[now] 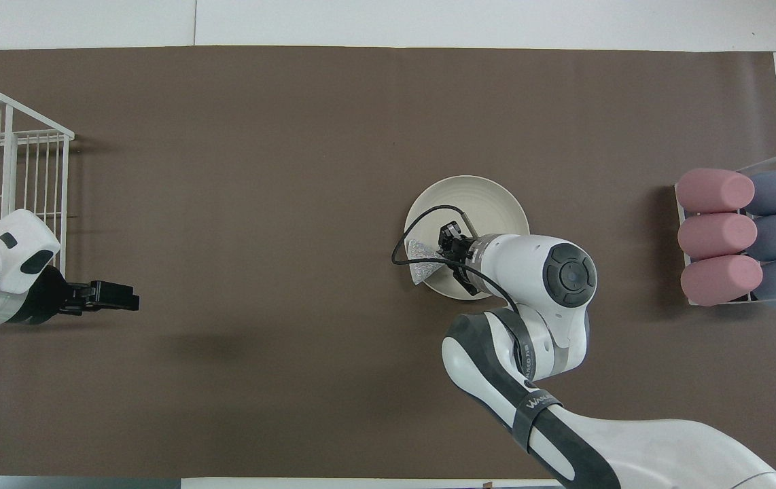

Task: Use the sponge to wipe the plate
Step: 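Wipe the plate surface with the sponge in the right gripper, then bring the sponge to the left gripper while the left gripper reaches out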

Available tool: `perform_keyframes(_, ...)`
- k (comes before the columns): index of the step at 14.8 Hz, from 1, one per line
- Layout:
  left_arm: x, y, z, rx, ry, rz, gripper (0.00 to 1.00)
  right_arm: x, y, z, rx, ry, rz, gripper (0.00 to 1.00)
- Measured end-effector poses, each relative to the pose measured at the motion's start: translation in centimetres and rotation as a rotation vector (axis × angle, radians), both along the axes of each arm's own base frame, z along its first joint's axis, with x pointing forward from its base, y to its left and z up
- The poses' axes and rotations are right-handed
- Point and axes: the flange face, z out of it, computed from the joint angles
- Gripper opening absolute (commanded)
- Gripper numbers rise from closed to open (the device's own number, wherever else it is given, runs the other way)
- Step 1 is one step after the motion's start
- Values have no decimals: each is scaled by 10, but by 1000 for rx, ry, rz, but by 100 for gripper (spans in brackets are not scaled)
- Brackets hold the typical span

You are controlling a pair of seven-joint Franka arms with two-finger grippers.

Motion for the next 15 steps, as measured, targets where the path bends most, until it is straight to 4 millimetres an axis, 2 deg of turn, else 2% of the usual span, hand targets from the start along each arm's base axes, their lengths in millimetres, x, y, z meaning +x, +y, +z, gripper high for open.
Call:
perform_keyframes(3, 0, -1, 0, 2, 2, 14, 100, 1, 1, 1, 5, 15, -22, 0)
perform_keyframes(4, 0, -1, 0, 3, 3, 17, 100, 3, 6, 4, 13, 46, -47, 0)
perform_keyframes(6, 0, -1, 0, 3, 3, 22, 100, 8, 29, 25, 34, 115, -86, 0)
perform_keyframes(7, 0, -1, 0, -1, 5, 31, 100, 9, 40, 42, 44, 139, -106, 0)
perform_keyframes(9, 1, -8, 2, -80, 10, 80, 100, 8, 53, 88, 52, 180, -120, 0)
perform_keyframes(15, 1, -41, 14, -502, 81, 251, 100, -14, 51, 241, -53, 207, -153, 0)
